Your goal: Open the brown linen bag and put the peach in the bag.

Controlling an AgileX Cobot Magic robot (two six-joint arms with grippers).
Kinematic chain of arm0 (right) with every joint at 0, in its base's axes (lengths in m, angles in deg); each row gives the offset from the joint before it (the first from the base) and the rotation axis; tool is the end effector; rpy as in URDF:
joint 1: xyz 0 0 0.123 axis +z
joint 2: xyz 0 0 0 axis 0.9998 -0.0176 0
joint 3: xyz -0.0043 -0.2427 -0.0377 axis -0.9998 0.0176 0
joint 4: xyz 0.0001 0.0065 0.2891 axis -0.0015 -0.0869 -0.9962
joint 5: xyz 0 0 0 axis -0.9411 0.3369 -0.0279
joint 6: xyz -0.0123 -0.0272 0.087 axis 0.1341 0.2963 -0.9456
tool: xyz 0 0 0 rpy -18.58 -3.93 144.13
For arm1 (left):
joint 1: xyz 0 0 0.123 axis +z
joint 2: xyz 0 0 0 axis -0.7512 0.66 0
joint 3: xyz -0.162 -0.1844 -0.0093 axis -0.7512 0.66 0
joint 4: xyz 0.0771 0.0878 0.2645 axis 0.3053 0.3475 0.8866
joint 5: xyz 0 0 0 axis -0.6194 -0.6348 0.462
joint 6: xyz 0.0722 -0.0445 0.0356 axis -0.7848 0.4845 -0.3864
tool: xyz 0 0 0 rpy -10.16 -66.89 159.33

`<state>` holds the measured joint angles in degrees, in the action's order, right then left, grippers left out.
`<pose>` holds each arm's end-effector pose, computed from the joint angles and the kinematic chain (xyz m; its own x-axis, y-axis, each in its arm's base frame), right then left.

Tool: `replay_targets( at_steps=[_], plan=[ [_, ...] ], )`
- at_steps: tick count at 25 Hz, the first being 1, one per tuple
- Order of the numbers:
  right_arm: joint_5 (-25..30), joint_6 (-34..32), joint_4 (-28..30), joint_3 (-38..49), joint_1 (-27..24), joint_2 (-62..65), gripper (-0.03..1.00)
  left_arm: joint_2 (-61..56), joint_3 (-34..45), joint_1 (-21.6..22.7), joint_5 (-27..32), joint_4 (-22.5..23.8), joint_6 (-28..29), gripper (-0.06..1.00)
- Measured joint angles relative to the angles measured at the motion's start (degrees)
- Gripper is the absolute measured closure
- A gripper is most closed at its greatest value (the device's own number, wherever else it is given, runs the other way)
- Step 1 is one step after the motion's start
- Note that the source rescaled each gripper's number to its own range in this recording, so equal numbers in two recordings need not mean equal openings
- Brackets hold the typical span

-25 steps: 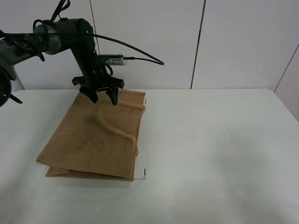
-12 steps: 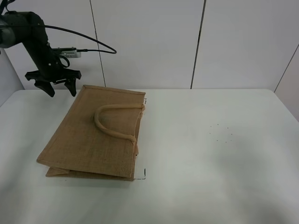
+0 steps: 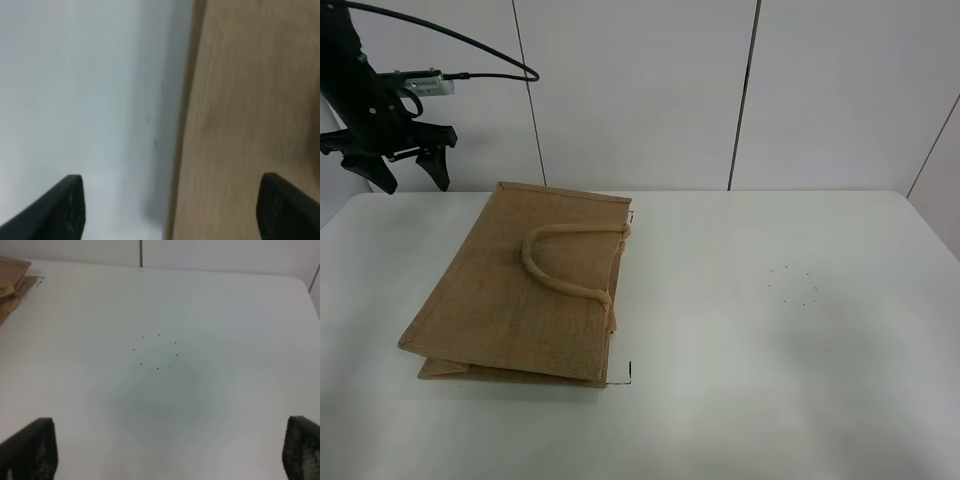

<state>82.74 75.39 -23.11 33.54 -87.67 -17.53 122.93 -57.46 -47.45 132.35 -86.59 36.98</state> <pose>0.0691 0.0076 0.2978 -0.4235 -0.0138 -0.9058 -0.0837 0.9962 0.0239 0.4463 0.0108 0.2512 -0.9365 -0.0610 -0.3453 -0.0640 0.9979 -0.0025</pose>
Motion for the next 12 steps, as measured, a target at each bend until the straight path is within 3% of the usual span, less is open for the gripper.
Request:
replay_targets(
  at_steps=[12],
  plan=[
    [0.0, 0.0, 0.0, 0.0, 0.0, 0.0, -0.03, -39.41, 40.03, 0.0, 0.0, 0.18, -0.45, 0.0]
  ],
)
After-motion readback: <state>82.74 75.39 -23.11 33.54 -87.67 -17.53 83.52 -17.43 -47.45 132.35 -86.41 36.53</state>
